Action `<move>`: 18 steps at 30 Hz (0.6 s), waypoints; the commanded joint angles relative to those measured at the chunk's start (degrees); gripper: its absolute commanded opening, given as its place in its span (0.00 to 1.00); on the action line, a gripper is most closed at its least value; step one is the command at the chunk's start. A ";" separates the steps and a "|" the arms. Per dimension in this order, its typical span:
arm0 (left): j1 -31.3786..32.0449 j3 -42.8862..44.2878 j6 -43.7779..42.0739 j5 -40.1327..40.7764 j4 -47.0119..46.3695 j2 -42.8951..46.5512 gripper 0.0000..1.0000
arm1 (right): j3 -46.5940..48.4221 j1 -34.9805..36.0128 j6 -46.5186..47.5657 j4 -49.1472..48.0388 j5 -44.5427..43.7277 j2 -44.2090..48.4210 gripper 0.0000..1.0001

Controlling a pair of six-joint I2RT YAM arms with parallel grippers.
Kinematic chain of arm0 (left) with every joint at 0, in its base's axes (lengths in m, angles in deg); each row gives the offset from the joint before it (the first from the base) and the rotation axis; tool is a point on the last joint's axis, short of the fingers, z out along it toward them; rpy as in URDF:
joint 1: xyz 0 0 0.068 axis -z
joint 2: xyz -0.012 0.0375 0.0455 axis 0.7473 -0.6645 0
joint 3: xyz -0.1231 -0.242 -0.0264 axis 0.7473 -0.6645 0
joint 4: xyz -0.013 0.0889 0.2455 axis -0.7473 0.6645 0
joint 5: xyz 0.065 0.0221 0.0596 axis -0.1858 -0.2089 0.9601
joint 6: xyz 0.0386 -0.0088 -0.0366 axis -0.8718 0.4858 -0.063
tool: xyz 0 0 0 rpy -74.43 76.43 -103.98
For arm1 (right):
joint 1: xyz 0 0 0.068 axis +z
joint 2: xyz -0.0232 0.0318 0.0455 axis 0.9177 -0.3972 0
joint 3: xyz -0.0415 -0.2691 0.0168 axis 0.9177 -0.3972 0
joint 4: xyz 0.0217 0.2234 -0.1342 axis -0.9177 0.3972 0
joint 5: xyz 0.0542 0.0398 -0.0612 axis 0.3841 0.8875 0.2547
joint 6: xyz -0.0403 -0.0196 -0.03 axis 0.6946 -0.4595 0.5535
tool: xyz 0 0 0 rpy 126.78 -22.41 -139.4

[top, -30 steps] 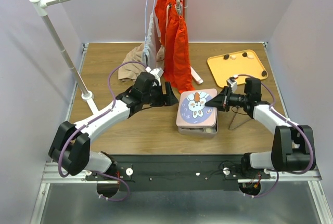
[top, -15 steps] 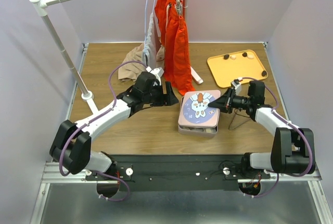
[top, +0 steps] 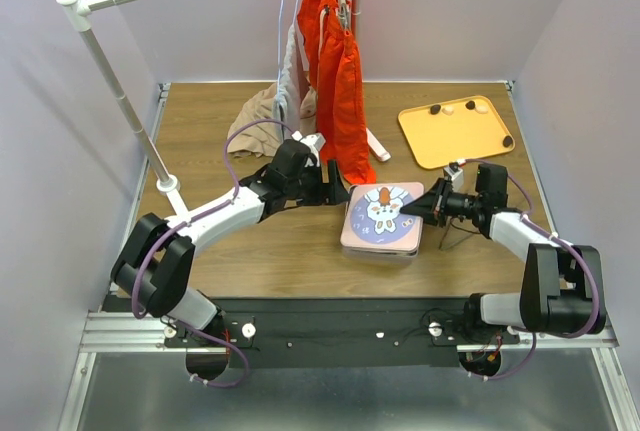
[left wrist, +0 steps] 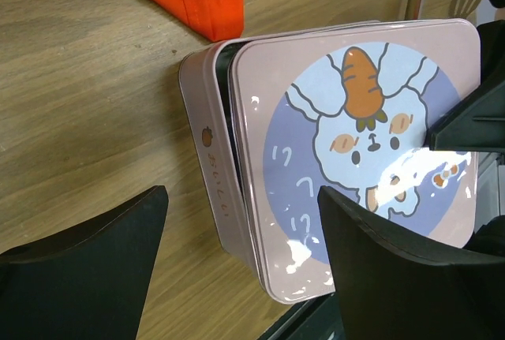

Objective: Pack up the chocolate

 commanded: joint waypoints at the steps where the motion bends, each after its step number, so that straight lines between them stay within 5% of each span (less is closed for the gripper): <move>1: 0.49 1.44 -0.27 -0.88 -1.74 -0.42 0.87 | -1.35 -0.75 0.41 -0.55 -1.00 0.25 0.27; 6: 0.58 1.70 -0.62 -1.41 -0.96 -1.21 0.87 | -1.00 -1.02 0.49 -0.38 -0.91 -0.29 0.32; 13: 0.49 1.96 -1.23 0.70 0.89 0.20 0.87 | 0.67 -1.02 1.37 2.43 -2.58 1.74 0.67; 18: 0.58 3.11 -1.23 0.88 1.51 -0.42 0.87 | 2.52 -1.02 5.06 9.46 -5.30 2.35 0.78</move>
